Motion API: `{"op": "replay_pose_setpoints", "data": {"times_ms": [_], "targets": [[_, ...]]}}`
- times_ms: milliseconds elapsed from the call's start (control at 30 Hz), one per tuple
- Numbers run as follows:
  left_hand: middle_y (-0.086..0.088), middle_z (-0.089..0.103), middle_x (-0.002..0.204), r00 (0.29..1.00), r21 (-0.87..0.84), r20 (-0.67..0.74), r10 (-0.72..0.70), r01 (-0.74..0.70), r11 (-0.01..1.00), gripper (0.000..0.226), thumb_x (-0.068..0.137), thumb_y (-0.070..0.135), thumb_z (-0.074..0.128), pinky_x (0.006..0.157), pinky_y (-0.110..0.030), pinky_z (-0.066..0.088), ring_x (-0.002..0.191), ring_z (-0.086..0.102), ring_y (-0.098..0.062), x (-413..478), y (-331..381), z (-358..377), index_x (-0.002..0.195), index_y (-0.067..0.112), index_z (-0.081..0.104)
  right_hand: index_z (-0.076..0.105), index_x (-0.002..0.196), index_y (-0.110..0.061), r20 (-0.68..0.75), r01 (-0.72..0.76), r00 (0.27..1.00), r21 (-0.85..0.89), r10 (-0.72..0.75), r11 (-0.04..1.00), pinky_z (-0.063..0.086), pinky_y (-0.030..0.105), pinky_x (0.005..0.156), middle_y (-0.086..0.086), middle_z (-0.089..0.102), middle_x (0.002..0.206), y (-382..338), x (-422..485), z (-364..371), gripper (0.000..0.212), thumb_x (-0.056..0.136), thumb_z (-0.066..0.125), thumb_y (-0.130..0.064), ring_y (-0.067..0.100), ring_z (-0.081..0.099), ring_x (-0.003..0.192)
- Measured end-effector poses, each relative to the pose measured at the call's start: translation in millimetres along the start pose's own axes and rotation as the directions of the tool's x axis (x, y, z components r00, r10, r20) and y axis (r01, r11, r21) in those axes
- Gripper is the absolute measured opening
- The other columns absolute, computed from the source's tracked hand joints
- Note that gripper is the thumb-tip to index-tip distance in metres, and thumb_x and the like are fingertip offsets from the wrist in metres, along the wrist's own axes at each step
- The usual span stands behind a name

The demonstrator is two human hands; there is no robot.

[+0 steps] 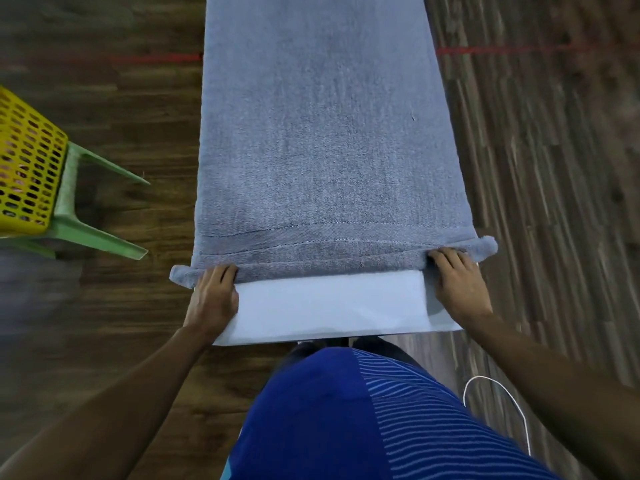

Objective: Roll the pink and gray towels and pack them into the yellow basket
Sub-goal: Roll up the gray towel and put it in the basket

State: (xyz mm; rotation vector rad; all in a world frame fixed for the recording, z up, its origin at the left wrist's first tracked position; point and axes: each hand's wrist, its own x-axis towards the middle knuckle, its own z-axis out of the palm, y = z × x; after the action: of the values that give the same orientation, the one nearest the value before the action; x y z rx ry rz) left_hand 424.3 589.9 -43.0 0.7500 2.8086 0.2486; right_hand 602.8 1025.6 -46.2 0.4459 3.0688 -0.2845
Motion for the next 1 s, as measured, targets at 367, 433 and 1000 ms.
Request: {"op": "replay_pose_setpoints", "data": {"times_ms": [367,433,1000], "targets": [[-0.011,0.065,0.077,0.999,0.022,0.033,-0.016,0.015,1.000,0.028,0.077,0.021,0.042,0.079,-0.046,0.042,0.076,0.059,-0.034,25,0,-19,0.079,0.006,0.065,0.068,0.097,-0.007,0.122,-0.098,0.988,0.057,0.091,0.994,0.043,0.043,0.081,0.014,0.068,0.090,1,31,-12,0.037,0.084,0.039,-0.025,0.036,0.056,0.088],[-0.002,0.057,0.066,0.999,0.027,0.039,-0.024,0.023,0.999,0.026,0.079,0.029,0.038,0.084,-0.046,0.035,0.071,0.055,-0.028,26,0,-21,0.069,0.014,0.057,0.069,0.095,-0.008,0.183,-0.139,0.974,0.017,0.134,0.990,0.039,0.043,0.084,0.015,0.068,0.092,2,36,-14,0.027,0.089,0.046,-0.019,0.035,0.058,0.090],[-0.018,0.062,0.114,0.986,0.068,-0.166,0.014,-0.003,0.998,0.038,0.079,0.005,0.050,0.089,-0.048,0.042,0.106,0.052,-0.035,19,8,6,0.114,-0.002,0.063,0.058,0.121,-0.003,0.009,-0.072,0.997,0.095,0.071,0.993,0.042,0.047,0.098,0.015,0.057,0.122,-5,11,0,0.042,0.080,0.061,0.005,0.029,0.046,0.108]]}}
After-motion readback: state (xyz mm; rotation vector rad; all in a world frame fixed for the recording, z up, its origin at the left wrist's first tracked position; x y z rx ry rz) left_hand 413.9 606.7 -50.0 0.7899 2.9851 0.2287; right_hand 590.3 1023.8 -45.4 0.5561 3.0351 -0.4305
